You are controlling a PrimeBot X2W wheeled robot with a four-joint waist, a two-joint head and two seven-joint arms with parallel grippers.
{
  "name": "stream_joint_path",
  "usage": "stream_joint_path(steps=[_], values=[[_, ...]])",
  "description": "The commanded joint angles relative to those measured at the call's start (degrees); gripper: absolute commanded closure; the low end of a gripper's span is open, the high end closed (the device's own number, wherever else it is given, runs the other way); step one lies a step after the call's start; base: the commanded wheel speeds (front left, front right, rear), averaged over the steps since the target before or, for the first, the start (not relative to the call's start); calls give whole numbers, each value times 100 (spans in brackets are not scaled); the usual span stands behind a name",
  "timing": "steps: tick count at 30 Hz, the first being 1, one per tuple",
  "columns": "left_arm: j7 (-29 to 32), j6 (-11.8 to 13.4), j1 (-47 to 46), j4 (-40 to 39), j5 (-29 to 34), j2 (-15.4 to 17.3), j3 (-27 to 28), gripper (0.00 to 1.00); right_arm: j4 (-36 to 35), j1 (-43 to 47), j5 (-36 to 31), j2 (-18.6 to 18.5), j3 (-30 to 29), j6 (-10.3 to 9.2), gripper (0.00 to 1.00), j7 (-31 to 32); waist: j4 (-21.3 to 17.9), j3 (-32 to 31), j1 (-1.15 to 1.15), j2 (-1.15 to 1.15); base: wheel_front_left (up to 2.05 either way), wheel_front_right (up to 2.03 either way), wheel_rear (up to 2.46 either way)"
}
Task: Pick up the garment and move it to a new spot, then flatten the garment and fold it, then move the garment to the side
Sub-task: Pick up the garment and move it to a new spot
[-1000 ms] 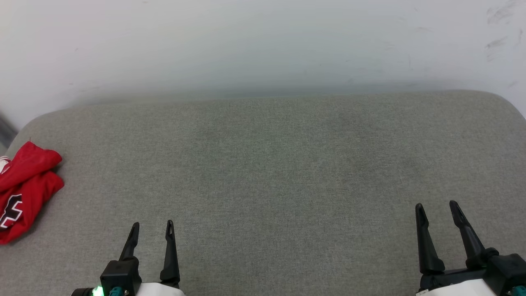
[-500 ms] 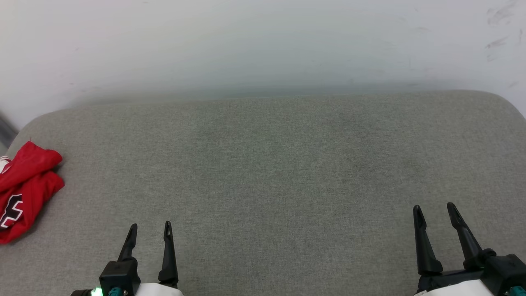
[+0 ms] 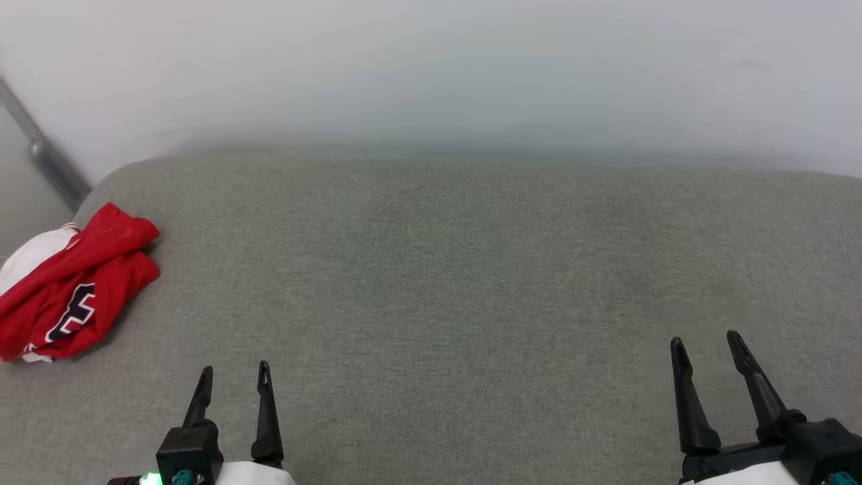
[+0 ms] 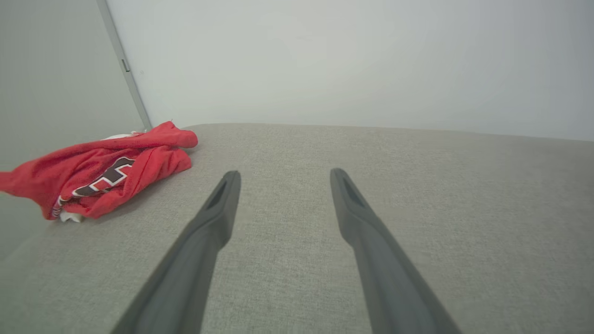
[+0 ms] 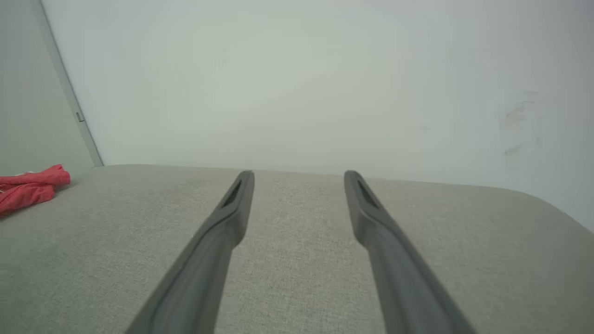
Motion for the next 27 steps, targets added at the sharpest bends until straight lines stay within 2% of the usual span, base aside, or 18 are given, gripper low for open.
stream_joint_path(steps=[1, 19, 27], values=[[-16, 22, -44, -12, -13, 11, 27, 0, -30, 78, -7, -5, 6, -2, 0, -12, 183, -14, 0, 0, 0, 0, 0], [-16, 134, -72, 25, -133, 11, 182, 0, -75, 161, -139, -5, 115, -2, 0, -12, 1616, -22, 0, 0, 0, 0, 0], [-16, 154, 2, 13, -158, 10, 222, 0, -90, 187, -183, -6, 156, -2, 0, -12, 2114, -27, 0, 0, 0, 0, 0]])
